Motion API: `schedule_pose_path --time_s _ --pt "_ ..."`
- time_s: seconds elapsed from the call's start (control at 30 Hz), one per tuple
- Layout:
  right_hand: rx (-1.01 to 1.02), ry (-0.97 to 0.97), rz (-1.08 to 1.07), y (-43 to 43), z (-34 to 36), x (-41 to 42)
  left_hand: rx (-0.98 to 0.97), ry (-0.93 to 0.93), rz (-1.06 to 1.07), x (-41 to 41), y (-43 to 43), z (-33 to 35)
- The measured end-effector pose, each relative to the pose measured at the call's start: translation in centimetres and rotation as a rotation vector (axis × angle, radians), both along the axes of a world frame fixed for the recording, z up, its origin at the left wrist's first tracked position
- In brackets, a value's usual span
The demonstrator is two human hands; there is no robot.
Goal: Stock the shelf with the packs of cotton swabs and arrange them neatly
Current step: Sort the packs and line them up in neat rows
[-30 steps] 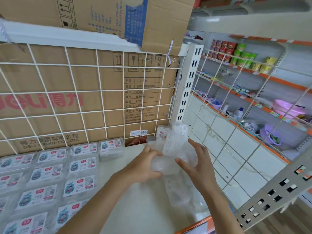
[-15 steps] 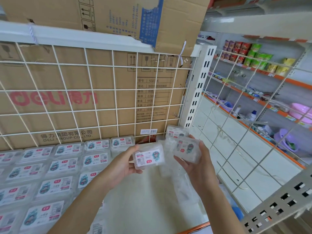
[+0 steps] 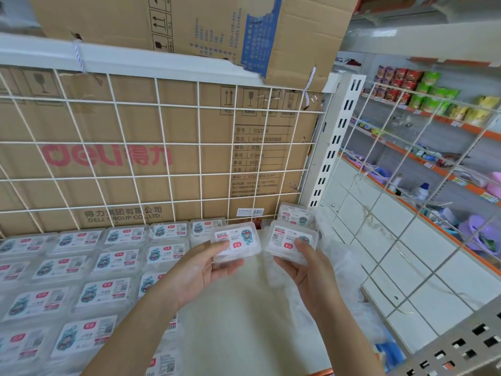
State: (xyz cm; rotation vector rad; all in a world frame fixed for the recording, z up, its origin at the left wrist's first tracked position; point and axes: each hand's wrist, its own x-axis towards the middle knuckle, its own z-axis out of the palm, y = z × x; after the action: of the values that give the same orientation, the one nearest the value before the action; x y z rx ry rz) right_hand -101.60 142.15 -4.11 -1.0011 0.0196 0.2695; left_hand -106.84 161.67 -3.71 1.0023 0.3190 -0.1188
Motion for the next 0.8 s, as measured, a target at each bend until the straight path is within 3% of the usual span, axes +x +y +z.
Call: schedule_pose_path --time_s 0.17,0.33,0.7,0.8 --pt "-0.170 -0.117 -0.056 -0.4 0.2 0.5 0.126 -0.019 0.126 0.2 0.3 -0.3" --pt "-0.356 -0.241 -0.018 0.0 0.9 1.0 0.345 -0.083 0.005 -0.1 0.6 0.0" --pt "-0.299 -0.290 -0.056 4.3 0.3 -0.3 0.222 -0.109 0.003 -0.1 -1.0 1.1" --pt "-0.301 -0.315 -0.036 5.6 0.2 -0.9 0.266 -0.148 0.005 -0.1 -1.8 1.0"
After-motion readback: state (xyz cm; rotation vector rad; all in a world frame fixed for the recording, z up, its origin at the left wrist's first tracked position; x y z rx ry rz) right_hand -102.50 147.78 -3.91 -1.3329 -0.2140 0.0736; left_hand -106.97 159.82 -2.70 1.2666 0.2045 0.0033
